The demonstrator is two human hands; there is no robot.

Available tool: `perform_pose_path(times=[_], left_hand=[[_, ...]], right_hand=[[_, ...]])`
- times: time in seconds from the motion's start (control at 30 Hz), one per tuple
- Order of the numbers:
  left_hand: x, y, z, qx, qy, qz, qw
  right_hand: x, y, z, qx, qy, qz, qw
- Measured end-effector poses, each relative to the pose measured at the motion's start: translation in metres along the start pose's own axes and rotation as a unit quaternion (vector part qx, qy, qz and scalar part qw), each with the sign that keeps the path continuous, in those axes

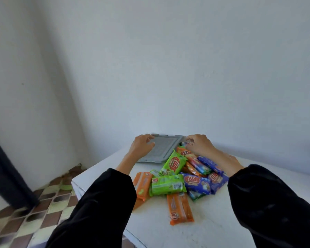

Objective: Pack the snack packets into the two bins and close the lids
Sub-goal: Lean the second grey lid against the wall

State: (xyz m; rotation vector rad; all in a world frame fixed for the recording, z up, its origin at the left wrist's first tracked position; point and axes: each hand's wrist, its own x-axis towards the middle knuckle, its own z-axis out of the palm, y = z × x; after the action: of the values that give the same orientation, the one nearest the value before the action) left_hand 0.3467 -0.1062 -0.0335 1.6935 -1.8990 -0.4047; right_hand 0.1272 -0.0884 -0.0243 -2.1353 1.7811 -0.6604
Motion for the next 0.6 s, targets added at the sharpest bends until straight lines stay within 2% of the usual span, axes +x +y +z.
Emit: perform_pose_path(times=[0.37, 0.6], left_hand=[[0.089, -0.082, 0.052, -0.008, -0.067, -0.055, 0.996], [0.129, -0.118, 0.083, 0.038, -0.097, -0.094, 0.990]], right_hand=[[0.115, 0.011, 0.091, -0.039, -0.090, 0.034, 0.995], [0.149, 0.023, 0.117, -0.048, -0.110, 0.125, 0.985]])
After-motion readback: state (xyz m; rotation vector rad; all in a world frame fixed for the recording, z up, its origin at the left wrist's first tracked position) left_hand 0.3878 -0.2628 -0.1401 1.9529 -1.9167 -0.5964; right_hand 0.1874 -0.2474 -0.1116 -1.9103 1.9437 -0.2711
